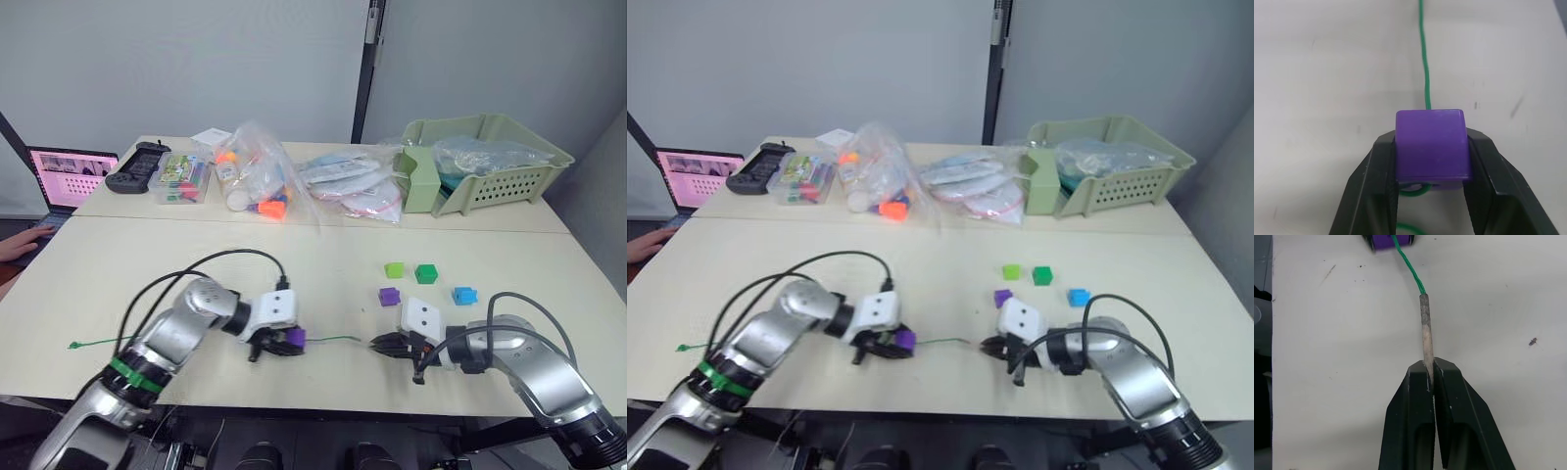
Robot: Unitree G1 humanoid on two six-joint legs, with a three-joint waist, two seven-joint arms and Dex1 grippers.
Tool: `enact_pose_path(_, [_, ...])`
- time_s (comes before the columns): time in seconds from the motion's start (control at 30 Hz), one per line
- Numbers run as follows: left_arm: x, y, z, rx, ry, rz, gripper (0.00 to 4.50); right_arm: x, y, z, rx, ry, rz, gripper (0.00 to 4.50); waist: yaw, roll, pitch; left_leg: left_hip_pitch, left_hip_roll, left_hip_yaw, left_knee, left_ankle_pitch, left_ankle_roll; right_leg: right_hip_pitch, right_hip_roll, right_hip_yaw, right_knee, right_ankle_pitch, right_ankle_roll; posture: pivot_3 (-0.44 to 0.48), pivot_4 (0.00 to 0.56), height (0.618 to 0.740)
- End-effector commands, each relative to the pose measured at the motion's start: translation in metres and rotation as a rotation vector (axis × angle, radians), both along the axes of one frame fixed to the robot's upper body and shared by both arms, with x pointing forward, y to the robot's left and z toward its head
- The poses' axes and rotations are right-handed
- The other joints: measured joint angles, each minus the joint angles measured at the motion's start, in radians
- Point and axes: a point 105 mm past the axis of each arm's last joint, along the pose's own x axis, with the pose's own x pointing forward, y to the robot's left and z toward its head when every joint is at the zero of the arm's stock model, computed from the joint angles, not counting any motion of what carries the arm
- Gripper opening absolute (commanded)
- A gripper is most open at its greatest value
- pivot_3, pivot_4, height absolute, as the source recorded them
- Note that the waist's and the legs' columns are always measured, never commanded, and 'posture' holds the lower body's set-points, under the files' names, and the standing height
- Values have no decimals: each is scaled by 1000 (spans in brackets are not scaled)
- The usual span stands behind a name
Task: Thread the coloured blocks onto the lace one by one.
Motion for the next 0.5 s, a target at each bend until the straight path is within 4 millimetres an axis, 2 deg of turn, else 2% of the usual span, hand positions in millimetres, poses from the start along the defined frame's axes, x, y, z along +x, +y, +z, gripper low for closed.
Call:
enact_pose_path(0.03, [6, 95, 3, 118, -30, 197, 1220, -2, 0, 13, 1, -42, 17, 0, -15, 0, 0, 1, 1, 0, -1, 0, 0, -1, 0, 0, 0, 0, -1, 0, 150, 740])
enact_pose_path(0.23, [6, 178, 9, 172, -88, 387, 1220, -6, -8, 10, -26, -35, 17, 0, -17, 1, 0, 7, 2, 1, -4, 0, 0, 1, 1, 0, 2, -1, -5, 0, 150, 740])
enact_pose_path(0.37, [7, 193, 12, 152, -114, 422, 1220, -7, -9, 10, -26, -33, 18, 0, -7, 1, 0, 7, 2, 2, -4, 0, 0, 1, 1, 0, 2, -1, -5, 0, 150, 740])
enact_pose_path(0.5, [8, 187, 14, 92, -93, 414, 1220, -8, -7, 9, -23, -29, 29, 0, -6, 1, 0, 7, 3, 2, -4, 0, 0, 1, 1, 0, 3, -1, -5, 0, 150, 740])
